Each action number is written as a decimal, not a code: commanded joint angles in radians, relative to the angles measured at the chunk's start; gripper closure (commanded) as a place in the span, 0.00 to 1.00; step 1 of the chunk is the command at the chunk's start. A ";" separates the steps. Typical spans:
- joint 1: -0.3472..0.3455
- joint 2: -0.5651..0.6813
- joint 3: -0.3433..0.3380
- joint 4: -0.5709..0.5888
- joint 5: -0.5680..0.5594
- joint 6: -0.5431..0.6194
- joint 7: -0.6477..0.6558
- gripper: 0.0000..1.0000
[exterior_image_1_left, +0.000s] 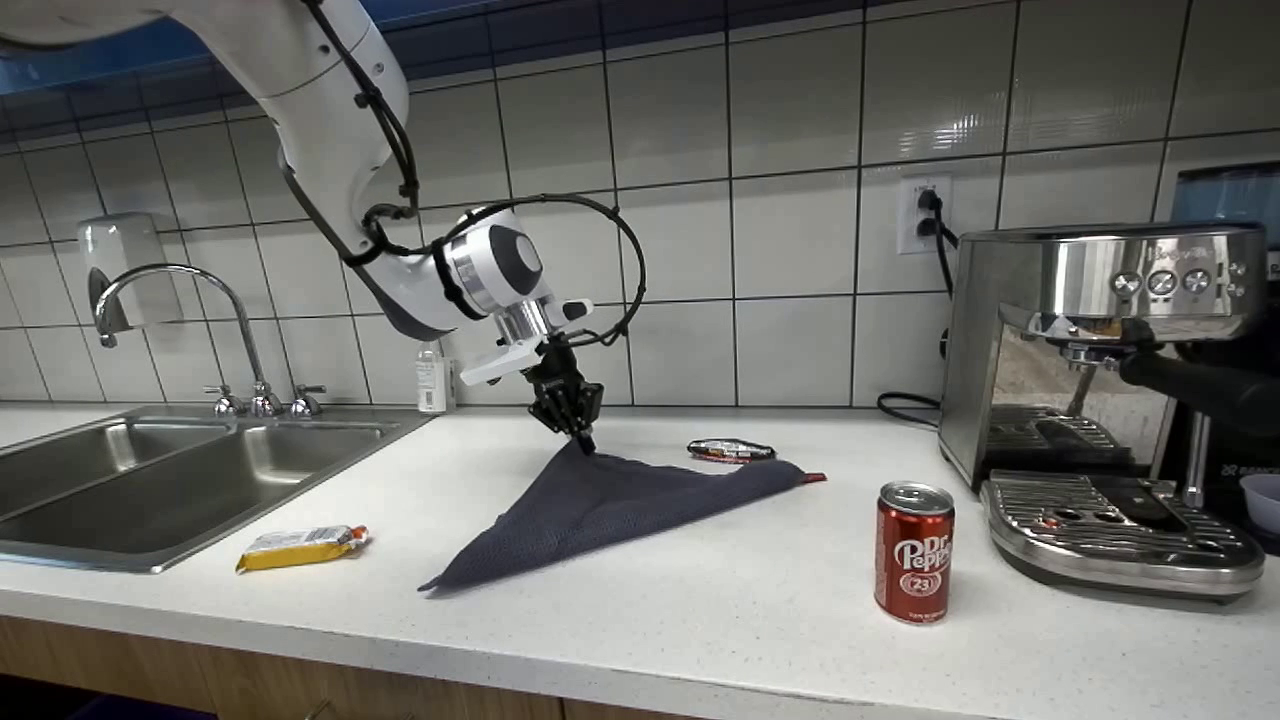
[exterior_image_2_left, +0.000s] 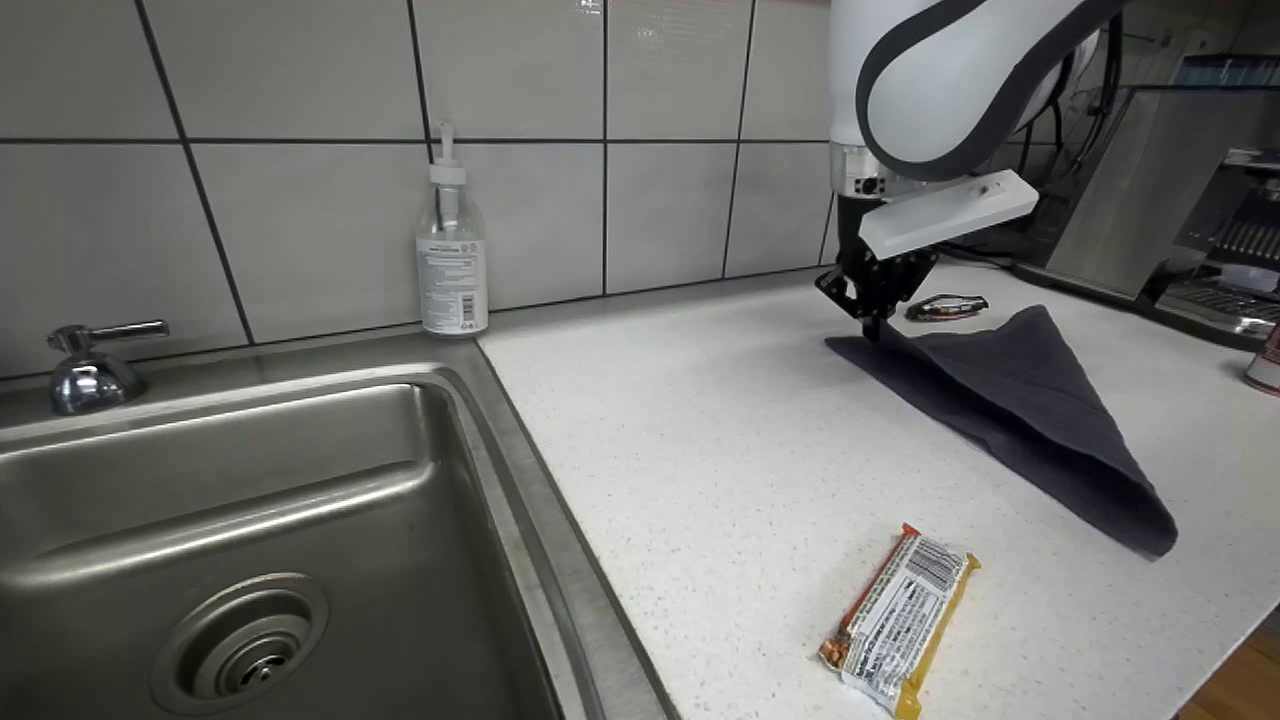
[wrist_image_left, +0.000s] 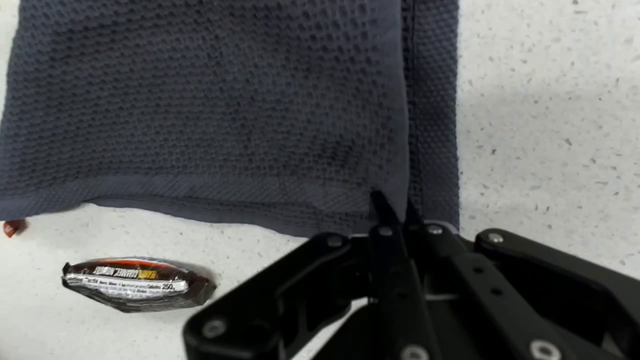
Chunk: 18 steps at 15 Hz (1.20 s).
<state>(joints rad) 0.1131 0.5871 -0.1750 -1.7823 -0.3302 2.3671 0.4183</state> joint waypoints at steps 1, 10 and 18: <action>0.013 0.021 -0.016 0.041 0.003 -0.008 0.039 0.99; 0.018 0.038 -0.034 0.087 -0.003 -0.013 0.084 0.99; 0.031 0.057 -0.050 0.096 -0.010 -0.024 0.087 0.49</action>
<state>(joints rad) 0.1272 0.6276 -0.2087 -1.7184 -0.3298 2.3671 0.4782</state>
